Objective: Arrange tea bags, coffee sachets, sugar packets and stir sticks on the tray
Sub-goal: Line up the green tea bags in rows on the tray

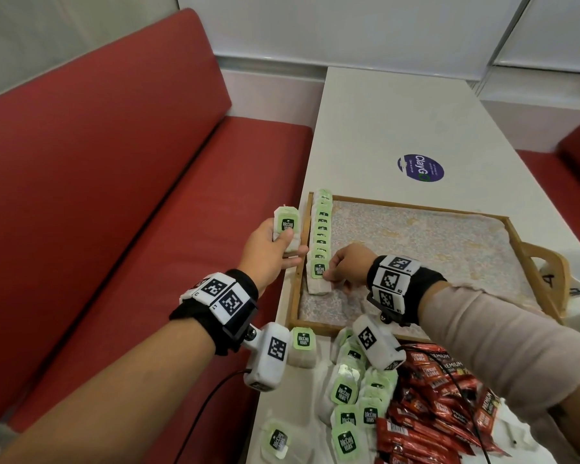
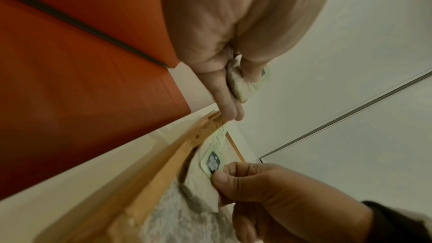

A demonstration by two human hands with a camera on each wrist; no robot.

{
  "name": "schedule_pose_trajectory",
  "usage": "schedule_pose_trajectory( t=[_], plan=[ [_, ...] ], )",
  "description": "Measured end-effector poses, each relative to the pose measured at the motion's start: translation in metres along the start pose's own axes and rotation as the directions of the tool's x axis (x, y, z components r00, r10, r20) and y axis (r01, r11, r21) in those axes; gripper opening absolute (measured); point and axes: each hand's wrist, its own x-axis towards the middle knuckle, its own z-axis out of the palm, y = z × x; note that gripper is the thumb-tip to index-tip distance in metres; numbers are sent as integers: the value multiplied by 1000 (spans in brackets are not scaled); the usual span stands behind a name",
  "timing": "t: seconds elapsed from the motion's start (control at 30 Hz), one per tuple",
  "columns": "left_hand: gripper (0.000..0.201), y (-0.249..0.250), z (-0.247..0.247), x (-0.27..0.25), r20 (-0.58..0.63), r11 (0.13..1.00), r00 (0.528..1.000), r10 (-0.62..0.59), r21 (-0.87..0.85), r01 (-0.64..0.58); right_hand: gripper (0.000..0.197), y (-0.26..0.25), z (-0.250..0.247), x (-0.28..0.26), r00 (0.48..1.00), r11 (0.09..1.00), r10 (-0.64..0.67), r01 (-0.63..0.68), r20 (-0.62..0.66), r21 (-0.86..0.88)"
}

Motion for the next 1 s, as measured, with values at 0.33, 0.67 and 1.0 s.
schedule_pose_trajectory(
  t=[0.33, 0.67, 1.0],
  plan=[
    [14, 0, 0, -1, -14, 999, 999, -42, -3, 42, 22, 0, -7, -6, 980, 979, -197, 198, 33, -41],
    [19, 1, 1, -4, 5, 996, 997, -78, -48, 78, 15, -2, 1, -9, 974, 964, -168, 195, 154, -183],
    [25, -1, 0, -9, 27, 999, 999, -44, 23, 43, 18, -14, -8, -17, 920, 914, -356, 380, -167, 146]
  ],
)
